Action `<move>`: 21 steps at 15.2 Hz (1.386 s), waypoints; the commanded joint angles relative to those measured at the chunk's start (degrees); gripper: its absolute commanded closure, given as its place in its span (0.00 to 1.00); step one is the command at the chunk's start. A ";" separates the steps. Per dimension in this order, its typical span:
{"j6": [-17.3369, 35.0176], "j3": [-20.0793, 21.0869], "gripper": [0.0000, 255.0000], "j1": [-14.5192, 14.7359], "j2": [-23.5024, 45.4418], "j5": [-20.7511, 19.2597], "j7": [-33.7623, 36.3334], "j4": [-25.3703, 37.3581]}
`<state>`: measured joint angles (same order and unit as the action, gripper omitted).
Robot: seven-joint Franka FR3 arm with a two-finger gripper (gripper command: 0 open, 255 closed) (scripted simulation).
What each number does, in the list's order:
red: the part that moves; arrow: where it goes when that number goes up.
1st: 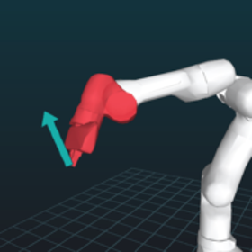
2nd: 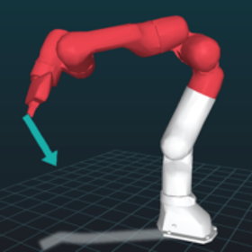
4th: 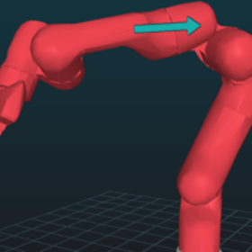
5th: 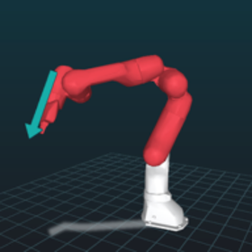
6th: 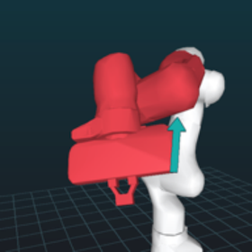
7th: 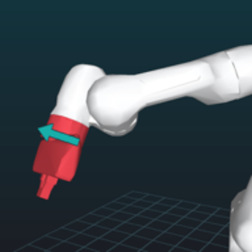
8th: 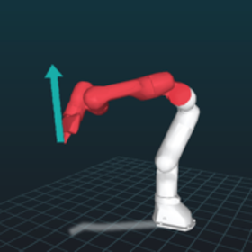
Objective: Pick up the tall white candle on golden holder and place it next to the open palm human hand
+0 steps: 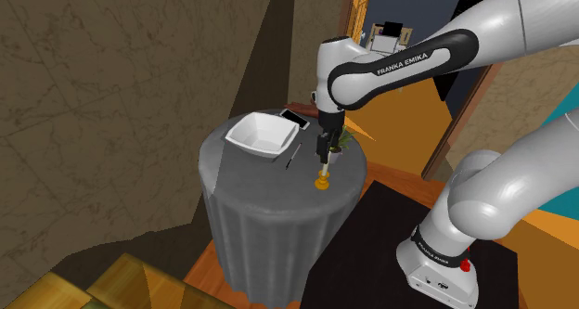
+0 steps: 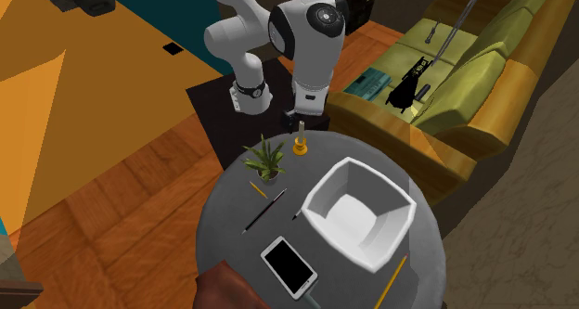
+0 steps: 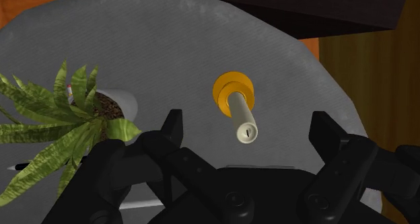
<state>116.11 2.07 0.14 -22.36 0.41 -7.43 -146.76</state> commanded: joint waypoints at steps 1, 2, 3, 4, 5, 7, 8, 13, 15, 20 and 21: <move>0.00 0.00 1.00 0.00 0.00 0.00 0.00 0.00; 0.00 0.00 1.00 0.00 0.00 0.00 0.00 0.00; 0.00 0.00 1.00 0.00 0.00 0.00 0.00 0.00; 0.00 0.00 1.00 0.00 0.00 0.00 0.00 0.00; 0.00 0.00 1.00 0.00 0.00 0.00 0.00 0.00; 0.00 0.00 1.00 0.00 0.00 0.00 0.00 0.00; 0.00 0.00 1.00 0.00 0.01 0.00 0.00 0.01; -2.61 -0.04 1.00 0.00 -1.14 0.01 -0.04 1.47; -4.33 -0.06 1.00 0.01 -1.82 0.01 -0.06 2.52; -8.55 -0.12 1.00 0.01 -3.22 0.01 -0.10 5.33; -9.38 -0.13 1.00 0.01 -3.46 0.01 -0.11 5.93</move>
<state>107.61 1.99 0.16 -25.49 0.43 -7.49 -141.36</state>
